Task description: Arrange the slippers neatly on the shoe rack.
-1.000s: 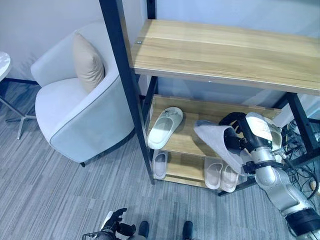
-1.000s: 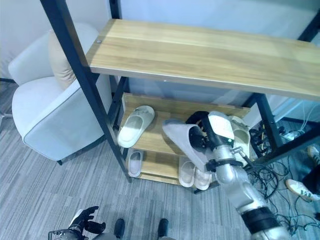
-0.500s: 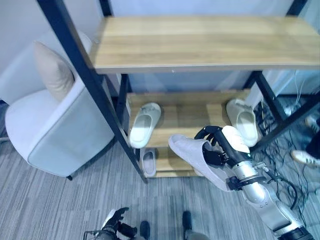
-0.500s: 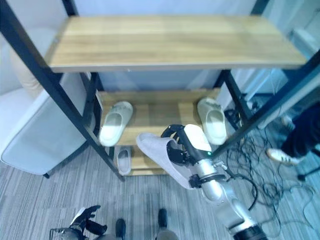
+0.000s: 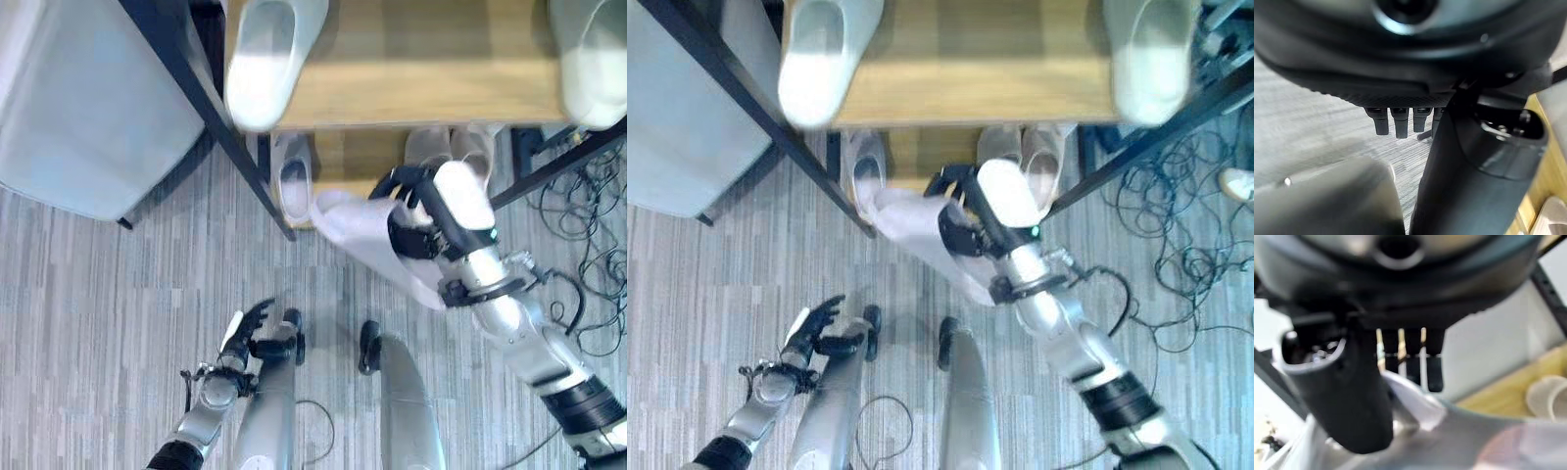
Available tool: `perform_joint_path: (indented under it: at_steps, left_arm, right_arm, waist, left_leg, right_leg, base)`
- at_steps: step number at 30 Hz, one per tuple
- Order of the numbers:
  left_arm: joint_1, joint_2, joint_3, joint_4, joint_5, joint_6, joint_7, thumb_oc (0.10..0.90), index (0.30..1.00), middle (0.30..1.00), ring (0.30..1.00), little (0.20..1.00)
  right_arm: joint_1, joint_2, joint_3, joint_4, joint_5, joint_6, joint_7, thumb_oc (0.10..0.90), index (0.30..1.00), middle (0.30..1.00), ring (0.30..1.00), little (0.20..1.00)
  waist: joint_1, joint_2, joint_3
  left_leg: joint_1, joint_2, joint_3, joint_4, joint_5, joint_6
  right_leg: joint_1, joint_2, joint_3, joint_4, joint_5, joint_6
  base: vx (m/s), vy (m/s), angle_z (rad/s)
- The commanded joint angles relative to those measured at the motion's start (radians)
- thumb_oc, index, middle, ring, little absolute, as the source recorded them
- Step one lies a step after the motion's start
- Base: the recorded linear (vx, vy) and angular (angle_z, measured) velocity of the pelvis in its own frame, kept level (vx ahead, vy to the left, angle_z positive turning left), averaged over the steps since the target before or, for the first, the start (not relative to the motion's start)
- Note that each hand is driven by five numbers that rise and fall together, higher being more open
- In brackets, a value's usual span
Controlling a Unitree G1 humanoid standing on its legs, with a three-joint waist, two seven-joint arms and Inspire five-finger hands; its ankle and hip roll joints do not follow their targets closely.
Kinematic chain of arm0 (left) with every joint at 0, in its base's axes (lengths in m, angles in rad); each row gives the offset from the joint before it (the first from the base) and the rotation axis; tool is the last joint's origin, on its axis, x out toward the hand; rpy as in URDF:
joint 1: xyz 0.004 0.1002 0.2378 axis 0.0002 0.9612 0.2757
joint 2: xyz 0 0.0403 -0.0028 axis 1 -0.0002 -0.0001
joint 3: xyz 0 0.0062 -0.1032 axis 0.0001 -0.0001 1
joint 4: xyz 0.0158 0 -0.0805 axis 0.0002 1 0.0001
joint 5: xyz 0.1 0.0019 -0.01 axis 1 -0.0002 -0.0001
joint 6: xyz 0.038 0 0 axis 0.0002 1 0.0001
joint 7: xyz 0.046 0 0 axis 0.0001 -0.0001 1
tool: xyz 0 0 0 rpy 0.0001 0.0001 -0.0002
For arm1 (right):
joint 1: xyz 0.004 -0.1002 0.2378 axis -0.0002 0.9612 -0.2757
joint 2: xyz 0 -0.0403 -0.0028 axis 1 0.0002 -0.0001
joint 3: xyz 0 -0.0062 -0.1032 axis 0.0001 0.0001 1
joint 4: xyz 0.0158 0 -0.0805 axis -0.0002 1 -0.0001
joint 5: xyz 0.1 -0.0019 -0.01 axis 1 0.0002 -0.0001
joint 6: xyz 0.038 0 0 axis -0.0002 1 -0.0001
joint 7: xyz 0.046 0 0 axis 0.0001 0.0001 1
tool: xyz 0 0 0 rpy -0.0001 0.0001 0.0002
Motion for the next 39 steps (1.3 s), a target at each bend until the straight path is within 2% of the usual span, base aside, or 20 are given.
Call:
perform_joint_path:
  at_steps: [1, 2, 5, 10, 11, 13, 16, 17, 18, 21, 26, 27, 34, 39]
  left_arm:
    - [0.071, 0.018, -0.018, 0.004, -0.019, -0.029, 0.07, 0.8, 0.9, 0.9, 0.9, 0.9]
    - [0.074, 0.023, -0.007, -0.026, -0.032, -0.03, 0.082, 0.8, 0.9, 0.9, 0.9, 0.9]
    - [0.088, 0.032, 0.013, -0.061, -0.049, -0.04, 0.108, 0.8, 0.9, 0.9, 0.9, 0.9]
    - [0.148, 0.048, 0.03, -0.13, -0.087, -0.059, 0.13, 0.8, 0.9, 0.9, 0.9, 0.9]
    - [0.148, 0.048, 0.03, -0.13, -0.087, -0.059, 0.13, 0.8, 0.9, 0.9, 0.9, 0.9]
    - [0.159, 0.076, 0.024, -0.166, -0.104, -0.065, 0.137, 0.8, 0.9, 0.9, 0.9, 0.9]
    - [0.145, 0.106, 0.015, -0.204, -0.116, -0.072, 0.143, 0.8, 0.9, 0.9, 0.9, 0.9]
    - [0.145, 0.115, 0.008, -0.219, -0.118, -0.077, 0.146, 0.8, 0.9, 0.9, 0.9, 0.9]
    - [0.146, 0.114, 0.009, -0.219, -0.118, -0.077, 0.146, 0.8, 0.9, 0.9, 0.9, 0.9]
    - [0.114, 0.162, -0.027, -0.289, -0.123, -0.089, 0.159, 0.8, 0.9, 0.9, 0.9, 0.9]
    - [0.076, 0.182, -0.046, -0.344, -0.121, -0.105, 0.174, 0.8, 0.9, 0.9, 0.9, 0.9]
    - [0.052, 0.195, -0.054, -0.358, -0.12, -0.105, 0.175, 0.8, 0.9, 0.9, 0.9, 0.9]
    - [0.041, 0.23, -0.062, -0.385, -0.136, -0.109, 0.178, 0.8, 0.9, 0.9, 0.9, 0.9]
    - [0.057, 0.264, -0.061, -0.417, -0.16, -0.118, 0.193, 0.8, 0.9, 0.9, 0.9, 0.9]
  right_arm:
    - [-0.097, -0.045, -0.088, -0.082, -0.051, -0.035, -0.159, 0.4, 0.3, 0.3, 0.3, 0.3]
    - [-0.133, -0.087, -0.112, -0.059, -0.07, -0.012, -0.19, 0.4, 0.3, 0.3, 0.3, 0.3]
    - [-0.188, -0.175, -0.138, -0.02, -0.101, 0.014, -0.224, 0.4, 0.3, 0.3, 0.3, 0.3]
    - [-0.238, -0.312, -0.145, 0.039, -0.12, 0.036, -0.242, 0.4, 0.3, 0.3, 0.3, 0.3]
    - [-0.24, -0.312, -0.144, 0.039, -0.12, 0.036, -0.242, 0.4, 0.3, 0.3, 0.3, 0.3]
    - [-0.327, -0.363, -0.093, 0.073, -0.12, 0.046, -0.261, 0.4, 0.3, 0.3, 0.3, 0.3]
    - [-0.443, -0.397, -0.017, 0.097, -0.125, 0.064, -0.27, 0.4, 0.3, 0.3, 0.3, 0.3]
    - [-0.458, -0.402, 0.0, 0.103, -0.129, 0.071, -0.276, 0.4, 0.3, 0.3, 0.3, 0.3]
    - [-0.466, -0.402, 0.008, 0.106, -0.129, 0.071, -0.277, 0.4, 0.3, 0.3, 0.3, 0.3]
    - [-0.595, -0.382, 0.116, 0.179, -0.15, 0.113, -0.308, 0.4, 0.3, 0.3, 0.3, 0.3]
    - [-0.741, -0.349, 0.228, 0.247, -0.145, 0.132, -0.313, 0.4, 0.3, 0.3, 0.3, 0.3]
    - [-0.784, -0.335, 0.253, 0.283, -0.134, 0.145, -0.314, 0.4, 0.3, 0.3, 0.3, 0.3]
    - [-0.931, -0.302, 0.367, 0.412, -0.078, 0.17, -0.302, 0.4, 0.3, 0.3, 0.3, 0.3]
    - [-0.999, -0.218, 0.449, 0.541, -0.028, 0.194, -0.288, 0.4, 0.3, 0.3, 0.3, 0.3]
  waist:
    - [0.004, 0.012, -0.059]
    - [0.008, 0.018, -0.054]
    - [0.011, 0.023, -0.047]
    - [0.017, 0.036, -0.029]
    - [0.016, 0.036, -0.031]
    - [0.028, 0.042, 0.005]
    - [0.03, 0.036, 0.072]
    - [0.031, 0.034, 0.073]
    - [0.029, 0.033, 0.073]
    - [0.041, 0.022, 0.073]
    - [0.047, 0.011, 0.073]
    - [0.052, 0.002, 0.073]
    - [0.067, -0.021, 0.073]
    - [0.091, -0.024, 0.073]
  left_leg:
    - [-0.106, -0.038, 0.004, 0.063, -0.063, 0.036]
    - [-0.186, -0.037, 0.0, 0.15, -0.101, 0.043]
    - [-0.314, -0.045, 0.007, 0.275, -0.145, 0.044]
    - [-0.503, -0.052, 0.019, 0.499, -0.218, 0.043]
    - [-0.505, -0.052, 0.019, 0.501, -0.219, 0.043]
    - [-0.567, -0.046, 0.033, 0.617, -0.27, 0.05]
    - [-0.567, -0.044, 0.049, 0.712, -0.317, 0.052]
    - [-0.567, -0.041, 0.052, 0.737, -0.337, 0.05]
    - [-0.567, -0.041, 0.054, 0.737, -0.337, 0.05]
    - [-0.567, -0.035, 0.054, 0.829, -0.403, 0.049]
    - [-0.567, -0.039, 0.038, 0.907, -0.446, 0.042]
    - [-0.567, -0.039, 0.034, 0.931, -0.455, 0.035]
    - [-0.567, -0.035, 0.025, 1.032, -0.505, 0.023]
    - [-0.567, -0.02, 0.033, 1.108, -0.55, 0.025]
  right_leg:
    - [-0.096, -0.01, 0.008, -0.002, -0.06, -0.002]
    - [-0.179, -0.019, 0.022, 0.094, -0.096, -0.018]
    - [-0.313, -0.026, 0.038, 0.237, -0.14, -0.03]
    - [-0.501, -0.045, 0.057, 0.476, -0.201, -0.028]
    - [-0.504, -0.045, 0.058, 0.478, -0.202, -0.028]
    - [-0.57, -0.045, 0.073, 0.601, -0.238, -0.029]
    - [-0.584, -0.047, 0.089, 0.707, -0.272, -0.036]
    - [-0.59, -0.047, 0.096, 0.737, -0.287, -0.036]
    - [-0.592, -0.046, 0.098, 0.739, -0.287, -0.036]
    - [-0.605, -0.039, 0.12, 0.851, -0.329, -0.049]
    - [-0.609, -0.037, 0.132, 0.935, -0.353, -0.045]
    - [-0.607, -0.042, 0.133, 0.958, -0.357, -0.047]
    - [-0.609, -0.059, 0.147, 1.065, -0.389, -0.054]
    - [-0.609, -0.076, 0.151, 1.123, -0.402, -0.047]
  base:
    - [-0.02, -0.044, 0.08]
    - [0.0, -0.03, 0.06]
    - [0.04, -0.039, 0.09]
    - [0.11, -0.022, 0.01]
    - [0.13, -0.009, -0.07]
    - [0.14, -0.025, -0.08]
    - [0.09, -0.042, -0.05]
    - [0.07, -0.044, 0.0]
    - [0.09, -0.044, 0.01]
    - [0.14, -0.027, -0.03]
    - [0.08, -0.004, -0.09]
    - [0.07, -0.019, -0.11]
    - [0.03, -0.015, 0.02]
    - [0.0, 0.006, -0.01]
